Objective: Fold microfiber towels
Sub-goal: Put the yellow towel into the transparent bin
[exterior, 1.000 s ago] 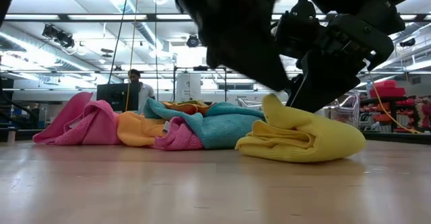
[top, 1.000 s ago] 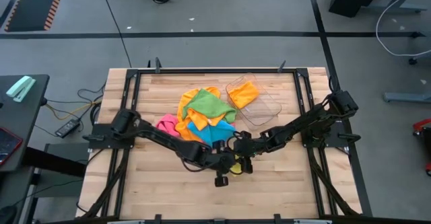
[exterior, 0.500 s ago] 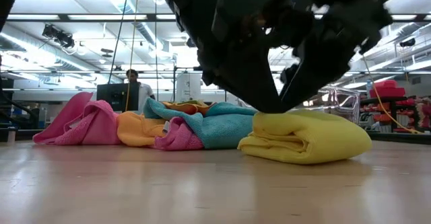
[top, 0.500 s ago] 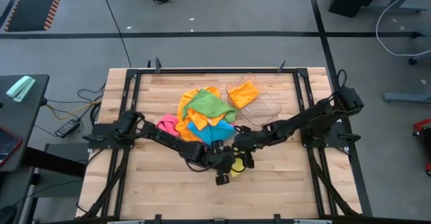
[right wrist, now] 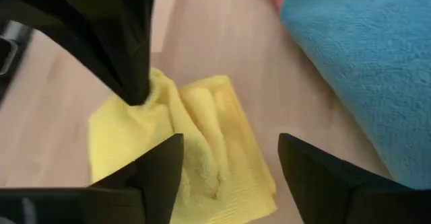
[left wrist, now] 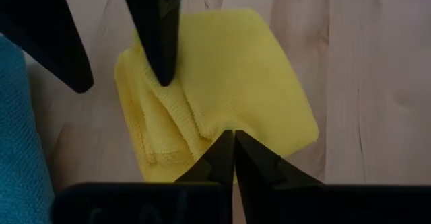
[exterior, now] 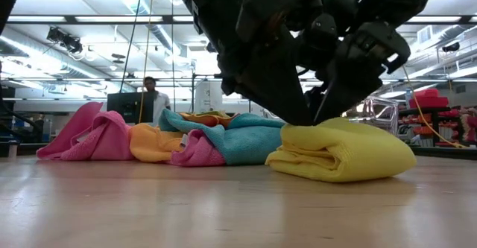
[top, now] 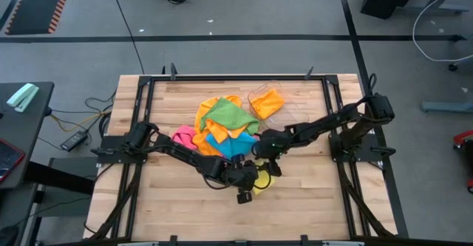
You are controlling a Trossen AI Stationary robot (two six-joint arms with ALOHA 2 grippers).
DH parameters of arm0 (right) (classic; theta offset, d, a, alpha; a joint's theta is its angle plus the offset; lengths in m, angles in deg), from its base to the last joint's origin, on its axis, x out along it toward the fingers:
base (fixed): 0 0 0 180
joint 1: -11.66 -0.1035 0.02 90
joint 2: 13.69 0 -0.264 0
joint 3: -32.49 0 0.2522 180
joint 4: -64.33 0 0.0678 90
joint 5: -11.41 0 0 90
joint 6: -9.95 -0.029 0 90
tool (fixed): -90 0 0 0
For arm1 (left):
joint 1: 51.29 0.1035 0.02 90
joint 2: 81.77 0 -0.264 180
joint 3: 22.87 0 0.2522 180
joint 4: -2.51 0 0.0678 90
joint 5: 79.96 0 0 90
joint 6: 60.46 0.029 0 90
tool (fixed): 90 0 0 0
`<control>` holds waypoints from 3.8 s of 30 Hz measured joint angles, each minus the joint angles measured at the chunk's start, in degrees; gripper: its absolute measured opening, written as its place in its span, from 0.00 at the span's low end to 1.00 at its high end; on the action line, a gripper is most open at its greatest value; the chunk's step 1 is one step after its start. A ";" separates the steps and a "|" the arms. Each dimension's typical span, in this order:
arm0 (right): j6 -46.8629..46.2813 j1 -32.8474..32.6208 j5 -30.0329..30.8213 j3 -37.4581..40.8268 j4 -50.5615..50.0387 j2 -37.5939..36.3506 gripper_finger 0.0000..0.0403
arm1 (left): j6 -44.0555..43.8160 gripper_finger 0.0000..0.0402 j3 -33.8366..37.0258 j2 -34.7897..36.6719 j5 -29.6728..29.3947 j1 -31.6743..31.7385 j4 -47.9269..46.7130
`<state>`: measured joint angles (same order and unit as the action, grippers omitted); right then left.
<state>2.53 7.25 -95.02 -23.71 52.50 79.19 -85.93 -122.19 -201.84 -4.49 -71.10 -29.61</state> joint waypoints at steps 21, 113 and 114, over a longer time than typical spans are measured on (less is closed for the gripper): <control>-2.94 -3.17 0.81 -0.22 1.09 6.48 0.59 | -0.83 0.06 0.02 0.00 0.01 -0.08 0.03; -24.18 27.64 8.88 -4.17 -45.09 -8.15 0.28 | 35.56 0.07 0.98 14.80 19.28 22.17 -8.69; -24.86 28.01 7.86 -4.17 -45.94 -8.15 0.31 | 35.77 0.07 0.98 14.80 19.63 22.63 -8.54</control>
<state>-22.34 35.27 -87.17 -27.88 6.56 71.04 -50.16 -121.21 -187.04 15.14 -48.46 -38.15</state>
